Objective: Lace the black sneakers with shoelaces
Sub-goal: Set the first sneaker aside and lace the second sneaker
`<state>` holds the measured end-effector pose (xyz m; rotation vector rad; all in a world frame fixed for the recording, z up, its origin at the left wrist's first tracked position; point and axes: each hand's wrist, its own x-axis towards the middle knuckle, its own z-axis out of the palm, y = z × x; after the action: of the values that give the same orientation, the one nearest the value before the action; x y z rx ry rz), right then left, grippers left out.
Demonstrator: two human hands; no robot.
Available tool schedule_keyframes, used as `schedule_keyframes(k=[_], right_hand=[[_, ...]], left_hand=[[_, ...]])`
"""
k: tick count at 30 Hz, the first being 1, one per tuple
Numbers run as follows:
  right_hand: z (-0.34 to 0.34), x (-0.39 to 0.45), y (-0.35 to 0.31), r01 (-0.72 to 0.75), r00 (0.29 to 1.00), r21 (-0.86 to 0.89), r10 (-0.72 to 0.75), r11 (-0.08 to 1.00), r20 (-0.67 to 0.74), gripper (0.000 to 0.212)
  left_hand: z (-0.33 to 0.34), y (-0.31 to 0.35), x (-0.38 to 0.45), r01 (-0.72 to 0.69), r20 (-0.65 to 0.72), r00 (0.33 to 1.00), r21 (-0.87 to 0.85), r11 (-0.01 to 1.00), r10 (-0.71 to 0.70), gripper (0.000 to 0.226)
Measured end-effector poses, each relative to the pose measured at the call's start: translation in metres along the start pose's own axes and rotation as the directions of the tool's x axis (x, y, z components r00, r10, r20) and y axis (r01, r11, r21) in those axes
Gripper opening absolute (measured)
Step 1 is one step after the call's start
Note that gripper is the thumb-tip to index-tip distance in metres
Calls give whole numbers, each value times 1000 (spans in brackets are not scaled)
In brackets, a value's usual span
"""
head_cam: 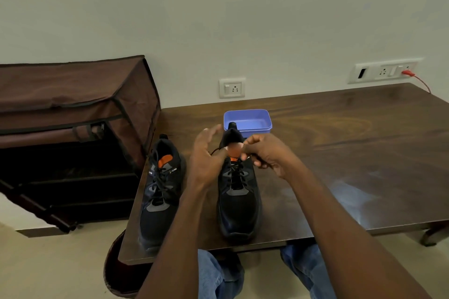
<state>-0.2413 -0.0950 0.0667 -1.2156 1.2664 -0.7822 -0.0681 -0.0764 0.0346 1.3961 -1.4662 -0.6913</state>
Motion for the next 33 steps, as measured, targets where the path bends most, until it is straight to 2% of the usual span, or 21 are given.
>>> schedule_keyframes(k=[1,3,6,10,12,14,15,18,20,23,27,30,33], right_hand=[[4,0,0,4,1000,-3,-4,1000,19,11],[6,3,1,11,1000,6,-11,1000,13,13],[-1,7,1,8,1000,24,-8,1000,15,10],[-10,10,2,-18,1000,137,17,990,9,14],[-6,12,5,-13,997,75,18,997,-72,7],[0,14,8,-5,985,-59,-6,998,-171,4],[3,15,9,2,983,-94,-19,996,-182,5],[7,16,6,13,996,-27,-15,1000,-84,10],[6,14,4,2,999,-1,-2,1000,-39,17],[5,12,6,14,996,-7,-15,1000,-83,14],[4,13,6,22,991,16,-20,1000,-130,20],[4,15,8,27,991,-2,-27,1000,-129,17],[5,16,10,24,994,-20,-26,1000,-110,11]], left_hand=[[4,2,-1,-59,86,995,7,998,59,47],[7,-3,-2,-95,179,980,16,995,90,32],[5,-6,-2,9,144,990,-36,999,-3,16],[7,-4,-1,99,-87,991,11,995,-98,14],[9,-3,-1,137,-135,982,30,990,-131,11],[11,-6,2,110,-87,991,49,993,-105,15],[13,-8,3,92,-16,996,35,995,-91,21],[15,-8,5,76,160,984,-6,997,-74,36],[14,-8,5,85,162,984,-29,996,-79,28],[14,-10,6,107,138,986,-80,991,-95,15],[17,-8,6,77,124,990,-59,995,-70,14],[18,-5,4,24,103,995,-70,997,-17,16],[21,-5,5,36,94,995,-90,995,-28,16]])
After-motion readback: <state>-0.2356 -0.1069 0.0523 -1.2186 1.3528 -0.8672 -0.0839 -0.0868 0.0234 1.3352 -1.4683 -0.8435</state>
